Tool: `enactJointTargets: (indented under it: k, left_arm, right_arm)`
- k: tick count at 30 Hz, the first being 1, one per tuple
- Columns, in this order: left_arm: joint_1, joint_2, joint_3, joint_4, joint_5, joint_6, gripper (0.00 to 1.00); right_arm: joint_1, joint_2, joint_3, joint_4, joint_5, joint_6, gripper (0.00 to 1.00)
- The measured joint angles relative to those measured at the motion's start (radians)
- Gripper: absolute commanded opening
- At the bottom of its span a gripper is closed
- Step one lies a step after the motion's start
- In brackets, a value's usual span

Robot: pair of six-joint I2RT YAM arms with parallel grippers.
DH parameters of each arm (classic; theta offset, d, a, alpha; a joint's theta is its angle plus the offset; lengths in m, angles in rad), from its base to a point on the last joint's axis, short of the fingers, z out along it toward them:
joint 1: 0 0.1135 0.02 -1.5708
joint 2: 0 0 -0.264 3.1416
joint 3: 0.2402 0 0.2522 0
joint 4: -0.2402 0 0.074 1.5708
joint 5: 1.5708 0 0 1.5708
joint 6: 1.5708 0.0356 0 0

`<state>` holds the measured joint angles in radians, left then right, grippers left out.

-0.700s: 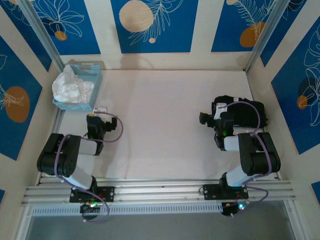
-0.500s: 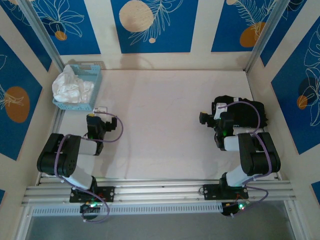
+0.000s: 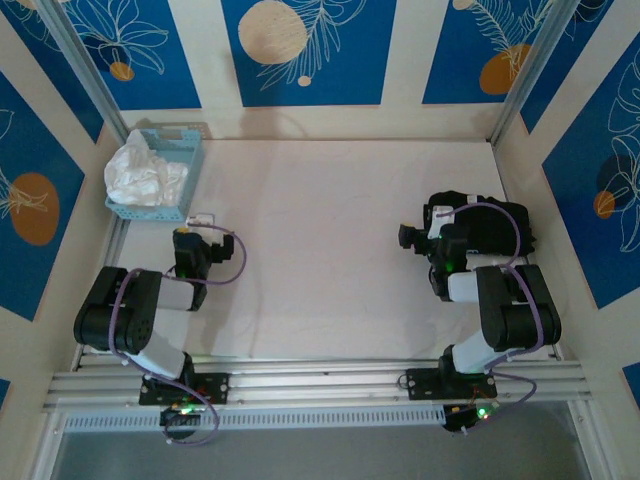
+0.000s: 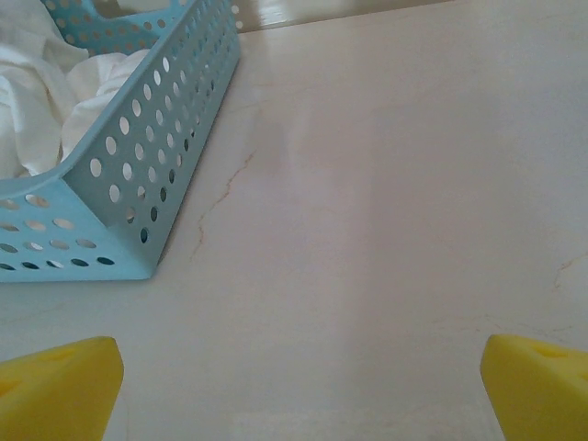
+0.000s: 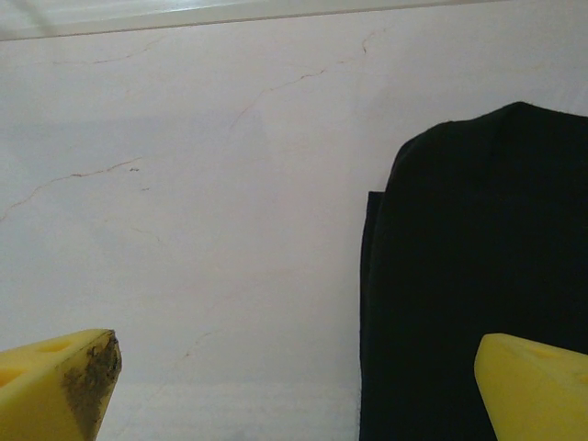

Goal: Fold the inside-out t-shirt

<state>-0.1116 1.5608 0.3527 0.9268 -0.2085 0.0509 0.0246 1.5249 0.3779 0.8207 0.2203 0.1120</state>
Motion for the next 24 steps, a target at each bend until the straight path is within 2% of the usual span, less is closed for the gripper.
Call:
enactJointTargets:
  k: [8, 11, 15, 19, 21, 24]
  left_arm:
    - [0.005, 0.000, 0.000, 0.000, 0.008, -0.011, 1.00]
    - [0.005, 0.000, -0.001, 0.007, 0.009, -0.014, 1.00]
    - [0.002, -0.055, -0.005, -0.027, -0.033, -0.022, 0.99]
    - [0.000, -0.229, 0.082, -0.301, -0.079, -0.046, 1.00]
    - [0.006, -0.278, 0.227, -0.507, -0.081, -0.085, 1.00]
    - [0.018, -0.262, 0.452, -0.745, -0.081, -0.145, 1.00]
  right_arm:
    - [-0.001, -0.003, 0.004, -0.012, -0.003, 0.003, 0.99]
    - [0.001, -0.050, 0.035, -0.116, 0.017, 0.013, 0.99]
    - [0.007, -0.212, 0.128, -0.336, 0.029, 0.071, 0.98]
    - [0.049, -0.374, 0.198, -0.475, -0.006, 0.123, 0.97]
    - [0.110, -0.417, 0.235, -0.543, -0.020, 0.128, 0.97]
    - [0.208, -0.430, 0.296, -0.642, -0.019, 0.117, 0.97]
